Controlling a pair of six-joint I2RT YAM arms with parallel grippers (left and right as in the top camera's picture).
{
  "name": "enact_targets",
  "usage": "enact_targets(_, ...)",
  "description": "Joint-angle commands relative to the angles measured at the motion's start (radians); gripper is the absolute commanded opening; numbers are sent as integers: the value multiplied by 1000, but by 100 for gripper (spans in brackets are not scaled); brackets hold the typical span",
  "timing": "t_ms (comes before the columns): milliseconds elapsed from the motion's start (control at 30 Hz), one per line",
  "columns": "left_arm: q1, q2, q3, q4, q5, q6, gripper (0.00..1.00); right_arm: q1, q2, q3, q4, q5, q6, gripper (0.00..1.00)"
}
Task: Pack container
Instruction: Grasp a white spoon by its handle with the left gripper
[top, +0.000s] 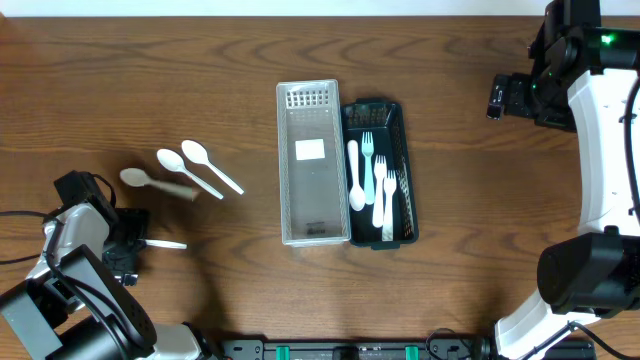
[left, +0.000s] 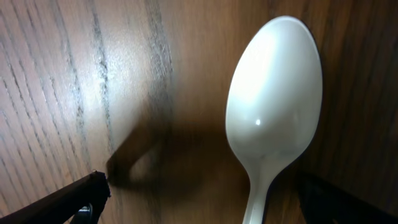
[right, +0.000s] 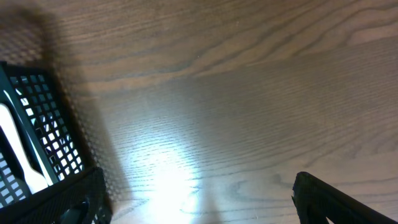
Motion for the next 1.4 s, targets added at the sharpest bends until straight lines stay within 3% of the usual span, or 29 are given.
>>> enact_targets(0, 3, 15, -28, -4, -42, -6, 100, 7, -1, -5, -2, -3, -15, 99)
enact_targets(167, 3, 15, -28, -3, -42, -6, 100, 7, -1, -5, -2, -3, -15, 99)
enact_targets(233, 3, 15, -28, -4, -42, -6, 95, 7, -1, -5, -2, -3, -15, 99)
enact_targets(633, 3, 15, -28, -6, -42, -5, 36, 7, -1, -5, -2, -3, -15, 99)
enact_targets(1067, 3, 14, -28, -6, -40, -1, 15, 7, -1, -5, -1, -3, -15, 99)
enact_targets(1367, -4, -71, 34, -81, -30, 111, 6, 7, -1, -5, 10, -3, -15, 99)
